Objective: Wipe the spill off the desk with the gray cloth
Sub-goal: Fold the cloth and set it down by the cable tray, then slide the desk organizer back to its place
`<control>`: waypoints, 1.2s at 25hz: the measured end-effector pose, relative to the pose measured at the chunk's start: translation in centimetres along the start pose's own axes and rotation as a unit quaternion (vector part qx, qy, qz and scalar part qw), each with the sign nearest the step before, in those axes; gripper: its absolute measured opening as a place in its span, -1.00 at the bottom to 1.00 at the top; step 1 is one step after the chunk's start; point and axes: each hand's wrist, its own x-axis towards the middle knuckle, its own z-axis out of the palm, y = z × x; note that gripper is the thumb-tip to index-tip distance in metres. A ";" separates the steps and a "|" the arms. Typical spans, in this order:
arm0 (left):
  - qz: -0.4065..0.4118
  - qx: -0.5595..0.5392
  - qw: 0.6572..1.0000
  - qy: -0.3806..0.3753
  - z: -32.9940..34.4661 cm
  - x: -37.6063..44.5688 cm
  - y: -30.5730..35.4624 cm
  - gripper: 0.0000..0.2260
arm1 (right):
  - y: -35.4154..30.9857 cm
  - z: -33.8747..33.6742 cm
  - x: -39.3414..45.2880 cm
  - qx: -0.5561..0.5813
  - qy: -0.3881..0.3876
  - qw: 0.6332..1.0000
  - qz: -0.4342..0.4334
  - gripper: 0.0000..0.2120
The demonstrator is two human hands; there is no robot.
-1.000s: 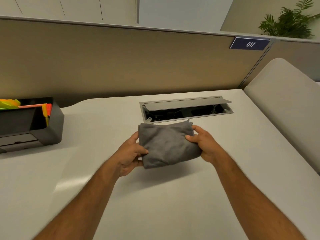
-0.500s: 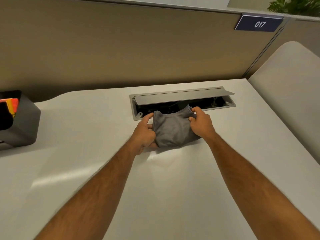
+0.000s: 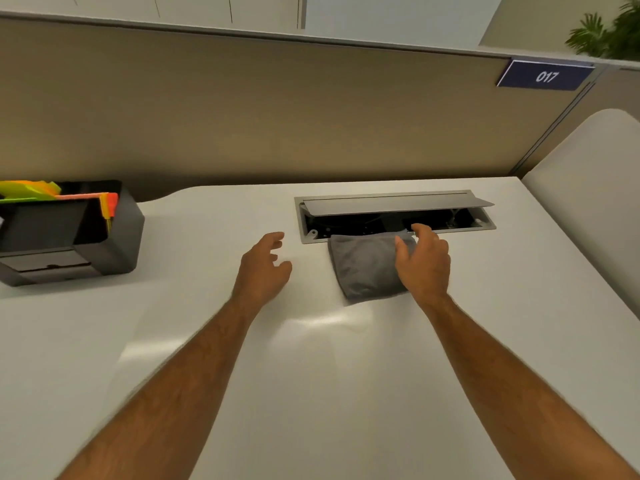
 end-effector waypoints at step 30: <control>-0.162 -0.210 0.911 0.316 -34.0 -1.4 -17.0 -0.57 | -37.3 17.9 -18.4 0.297 -0.355 0.885 0.058 -0.41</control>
